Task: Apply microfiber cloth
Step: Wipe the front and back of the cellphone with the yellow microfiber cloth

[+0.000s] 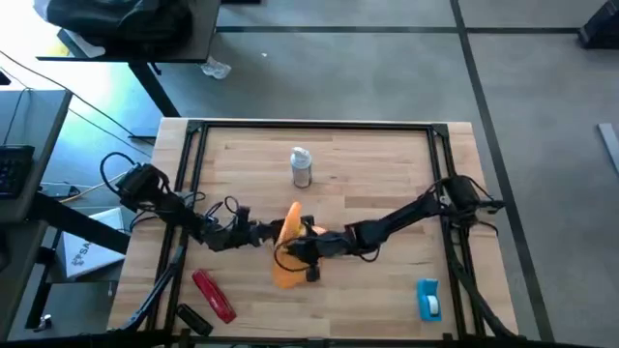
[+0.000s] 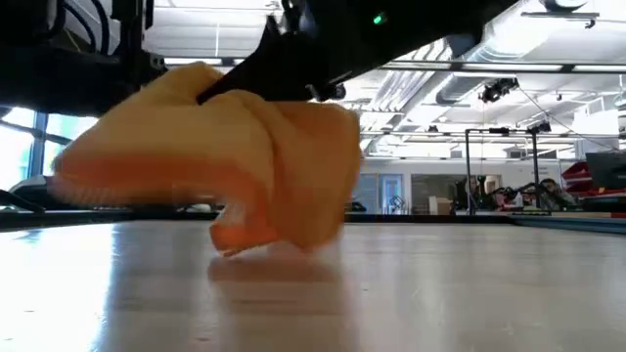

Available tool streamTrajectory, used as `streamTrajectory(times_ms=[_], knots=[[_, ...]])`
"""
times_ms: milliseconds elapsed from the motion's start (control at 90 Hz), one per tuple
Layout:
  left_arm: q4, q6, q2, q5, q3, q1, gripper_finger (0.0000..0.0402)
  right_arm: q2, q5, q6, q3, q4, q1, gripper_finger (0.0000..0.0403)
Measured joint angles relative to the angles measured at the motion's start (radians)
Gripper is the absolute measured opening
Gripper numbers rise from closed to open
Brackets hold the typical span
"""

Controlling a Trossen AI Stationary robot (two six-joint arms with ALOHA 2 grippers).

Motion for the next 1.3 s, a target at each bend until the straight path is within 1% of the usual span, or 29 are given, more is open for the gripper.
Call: streamTrajectory(times_ms=[111,156,256,378,444,511,656,767,822,900,978,1067,1100,1211,1300], knots=[[0.075,0.025,0.000,-0.009,-0.025,0.002,0.0015,0.000,-0.004,0.021,0.000,-0.010,0.037,0.0000],[0.097,0.029,0.000,-0.008,-0.034,0.000,0.0015,0.000,0.014,0.017,0.000,-0.005,0.050,0.0000],[0.120,0.028,-0.001,-0.017,-0.045,-0.007,0.0015,0.000,0.140,-0.024,0.000,0.020,0.075,0.0000],[0.119,0.027,-0.001,-0.019,-0.046,-0.021,0.0015,-0.008,0.301,-0.129,-0.001,0.042,0.076,0.0000],[0.118,0.029,-0.001,-0.016,-0.045,-0.031,0.0015,-0.010,0.371,-0.191,-0.001,0.069,0.063,0.0000],[0.116,0.037,-0.001,-0.017,-0.044,-0.039,0.0015,-0.010,0.410,-0.242,-0.001,0.084,0.042,0.0000],[0.103,0.047,-0.001,-0.003,-0.045,-0.055,0.0015,-0.012,0.428,-0.300,-0.001,0.112,-0.020,0.0000],[0.107,0.044,-0.001,0.001,-0.045,-0.066,0.0015,-0.013,0.451,-0.333,0.000,0.180,-0.059,0.0000],[0.117,0.044,-0.001,0.019,-0.045,-0.069,0.0015,-0.013,0.457,-0.350,0.000,0.213,-0.073,0.0000],[0.137,0.046,-0.002,0.020,-0.042,-0.071,0.0015,-0.010,0.458,-0.377,-0.002,0.246,-0.081,0.0000],[0.141,0.081,-0.002,0.002,-0.043,-0.060,0.0015,-0.011,0.418,-0.383,-0.002,0.256,-0.074,0.0000],[0.136,0.108,-0.008,0.012,-0.044,-0.046,0.0015,-0.011,0.405,-0.380,-0.002,0.257,-0.054,0.0000],[0.138,0.108,-0.008,0.019,-0.044,-0.040,0.0015,-0.011,0.409,-0.382,-0.002,0.259,-0.043,0.0000],[0.142,0.108,-0.011,-0.008,-0.044,-0.023,0.0015,-0.011,0.391,-0.377,-0.001,0.252,0.002,0.0000],[0.141,0.105,-0.020,0.001,-0.045,-0.005,0.0015,-0.010,0.382,-0.366,-0.002,0.246,0.030,0.0000]])
